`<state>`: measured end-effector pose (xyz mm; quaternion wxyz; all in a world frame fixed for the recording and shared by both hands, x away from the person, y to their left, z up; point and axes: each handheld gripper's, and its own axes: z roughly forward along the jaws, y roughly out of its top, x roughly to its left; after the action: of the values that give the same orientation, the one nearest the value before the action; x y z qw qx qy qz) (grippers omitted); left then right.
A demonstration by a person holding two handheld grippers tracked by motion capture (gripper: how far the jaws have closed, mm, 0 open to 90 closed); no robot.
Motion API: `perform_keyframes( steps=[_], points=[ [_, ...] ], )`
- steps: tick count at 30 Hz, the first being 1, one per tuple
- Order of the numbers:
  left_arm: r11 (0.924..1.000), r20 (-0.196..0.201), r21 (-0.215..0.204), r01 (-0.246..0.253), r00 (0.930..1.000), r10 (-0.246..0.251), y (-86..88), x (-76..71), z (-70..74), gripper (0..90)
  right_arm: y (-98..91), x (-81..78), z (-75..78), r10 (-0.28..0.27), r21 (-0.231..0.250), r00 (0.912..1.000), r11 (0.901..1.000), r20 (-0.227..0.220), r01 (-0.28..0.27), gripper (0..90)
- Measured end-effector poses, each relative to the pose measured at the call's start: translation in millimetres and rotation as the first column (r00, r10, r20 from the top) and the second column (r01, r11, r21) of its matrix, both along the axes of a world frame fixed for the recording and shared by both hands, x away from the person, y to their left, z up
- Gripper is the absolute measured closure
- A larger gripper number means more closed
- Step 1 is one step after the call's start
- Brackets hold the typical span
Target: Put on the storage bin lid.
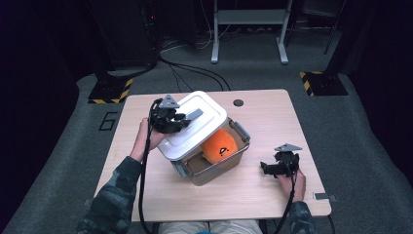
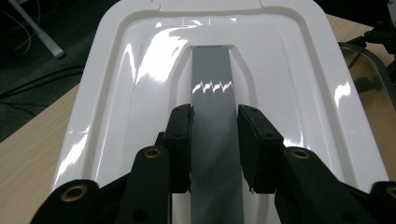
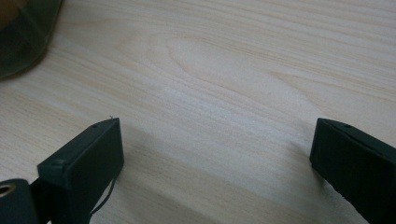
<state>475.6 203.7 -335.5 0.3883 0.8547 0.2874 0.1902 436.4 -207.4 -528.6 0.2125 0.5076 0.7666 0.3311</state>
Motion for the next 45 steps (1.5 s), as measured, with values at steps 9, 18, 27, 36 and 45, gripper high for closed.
perform_keyframes(
  steps=[9,18,27,36,45],
  points=[
    [0.9991,-0.010,0.001,0.043,0.9990,-0.043,-17.8,-0.1,-4.5,66.7,0.1,0.1,0.0,-0.003,0.002,1.0000,1.0000,0.002,0.003,2.3],
    [0.9960,-0.044,0.011,0.088,0.9952,-0.088,-36.3,-0.2,-17.0,66.6,0.1,0.0,0.0,-0.004,0.002,1.0000,1.0000,0.003,0.004,2.5],
    [0.9898,-0.077,0.029,0.140,0.9876,-0.137,-53.6,-2.9,-31.5,66.7,-0.2,-0.1,0.0,-0.002,0.001,1.0000,1.0000,0.002,0.002,2.7],
    [0.9853,-0.094,0.041,0.166,0.9824,-0.161,-63.1,-7.9,-38.5,66.7,-0.2,-0.1,0.0,-0.002,0.001,1.0000,1.0000,0.002,0.002,2.8],
    [0.9842,-0.102,0.037,0.173,0.9804,-0.169,-65.1,-8.4,-43.4,66.7,-0.2,-0.1,0.0,-0.002,0.001,1.0000,1.0000,0.002,0.002,2.8]
  ],
)
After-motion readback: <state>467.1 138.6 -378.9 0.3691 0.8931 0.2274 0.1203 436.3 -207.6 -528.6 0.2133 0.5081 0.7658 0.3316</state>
